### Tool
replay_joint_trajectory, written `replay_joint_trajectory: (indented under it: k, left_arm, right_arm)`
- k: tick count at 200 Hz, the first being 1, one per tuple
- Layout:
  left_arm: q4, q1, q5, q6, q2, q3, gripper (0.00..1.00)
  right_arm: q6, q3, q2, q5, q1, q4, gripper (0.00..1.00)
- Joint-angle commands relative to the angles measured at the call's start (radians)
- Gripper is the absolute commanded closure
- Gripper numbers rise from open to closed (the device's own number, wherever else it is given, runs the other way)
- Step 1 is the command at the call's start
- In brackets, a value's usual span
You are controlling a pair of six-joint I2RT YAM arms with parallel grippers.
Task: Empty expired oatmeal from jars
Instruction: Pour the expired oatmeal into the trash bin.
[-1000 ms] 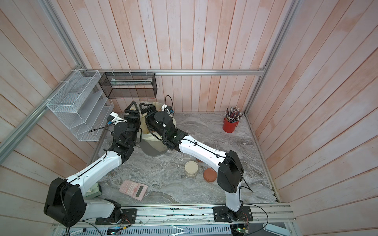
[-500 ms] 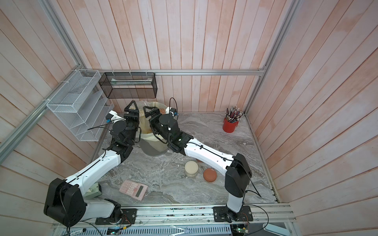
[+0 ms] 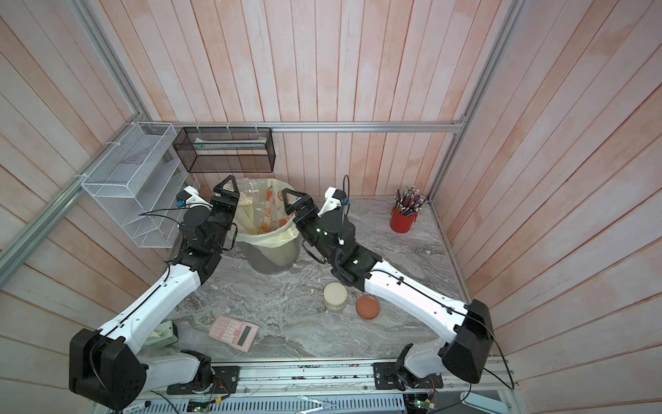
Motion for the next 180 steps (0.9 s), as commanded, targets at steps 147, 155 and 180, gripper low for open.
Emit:
replay_joint_trajectory:
  k: [147,155,180]
  left_arm:
    - [-0.187,0.015,0.157,0.304,-0.049,0.094,0.78]
    - [-0.199,0.019,0.162,0.314,-0.045,0.101,0.79]
    - [-0.220,0.025,0.188,0.329,-0.031,0.115,0.79]
  right_arm:
    - [-0.230,-0.315,-0.450,-0.067,-0.166,-0.240,0.02]
    - [-0.229,-0.321,-0.456,-0.101,-0.185,-0.251,0.02]
    - [-0.243,-0.348,-0.484,-0.120,-0.209,-0.278,0.02]
